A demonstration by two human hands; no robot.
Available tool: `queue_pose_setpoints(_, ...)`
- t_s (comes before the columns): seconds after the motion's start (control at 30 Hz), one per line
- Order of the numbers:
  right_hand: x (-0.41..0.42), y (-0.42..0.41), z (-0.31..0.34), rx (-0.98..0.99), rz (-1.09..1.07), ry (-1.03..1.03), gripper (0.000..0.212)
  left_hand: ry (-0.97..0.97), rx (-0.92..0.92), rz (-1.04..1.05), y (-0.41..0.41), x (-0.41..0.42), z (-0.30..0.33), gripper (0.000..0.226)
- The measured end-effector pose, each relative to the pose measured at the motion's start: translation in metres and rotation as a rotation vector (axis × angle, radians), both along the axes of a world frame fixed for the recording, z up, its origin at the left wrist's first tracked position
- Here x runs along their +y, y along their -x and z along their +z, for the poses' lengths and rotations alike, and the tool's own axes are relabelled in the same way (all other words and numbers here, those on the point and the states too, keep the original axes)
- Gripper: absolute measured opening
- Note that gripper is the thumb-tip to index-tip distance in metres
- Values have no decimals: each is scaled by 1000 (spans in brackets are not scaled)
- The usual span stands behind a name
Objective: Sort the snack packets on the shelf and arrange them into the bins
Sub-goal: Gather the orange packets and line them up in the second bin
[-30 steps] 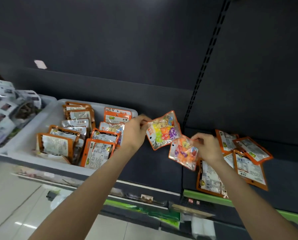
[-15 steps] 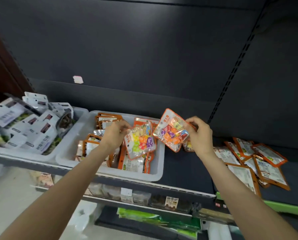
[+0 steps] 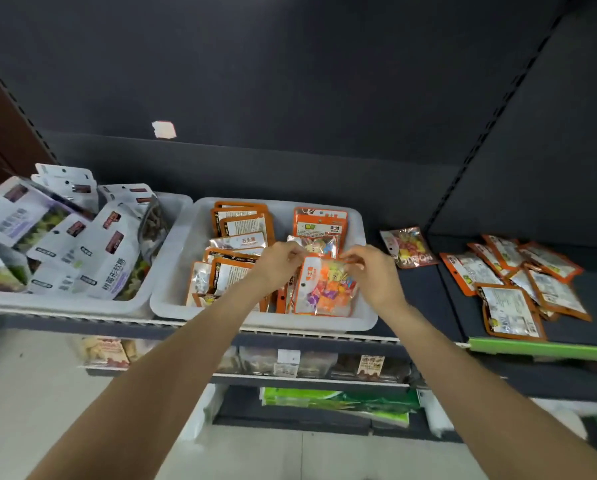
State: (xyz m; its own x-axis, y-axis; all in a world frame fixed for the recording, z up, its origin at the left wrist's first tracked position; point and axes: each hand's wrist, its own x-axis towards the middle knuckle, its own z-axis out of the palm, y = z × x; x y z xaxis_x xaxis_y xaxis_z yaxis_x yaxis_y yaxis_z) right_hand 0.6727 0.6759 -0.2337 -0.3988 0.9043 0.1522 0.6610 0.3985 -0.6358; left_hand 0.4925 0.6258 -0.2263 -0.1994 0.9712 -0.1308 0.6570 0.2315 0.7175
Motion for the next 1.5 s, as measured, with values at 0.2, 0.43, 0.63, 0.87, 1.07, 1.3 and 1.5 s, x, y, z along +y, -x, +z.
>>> queue_pose_setpoints(0.2,-3,10,-10,-301,67,-37,27,-28,4,-14,0,-3,-3,30)
queue_pose_setpoints(0.43,17,-49,-3,-103,-75,-65,31,-221,82,-40,-44,16,6,30)
queue_pose_setpoints(0.63,56,-122,-14,-190,-186,-32,33,-294,-10,-193,-125,65,6,24)
queue_pose_setpoints(0.87,120,-199,-51,-325,-174,160,45,34,-152,43,-192,133,-53,28)
queue_pose_setpoints(1.07,184,-235,-63,-458,16,251,70,80,-100,344,-203,167,-89,46)
queue_pose_setpoints(1.3,222,-221,-74,-590,181,331,79,75,-273,474,-214,193,-100,47)
queue_pose_setpoints(1.5,224,-217,-60,-543,133,60,37,-64,-183,429,-216,184,-80,29)
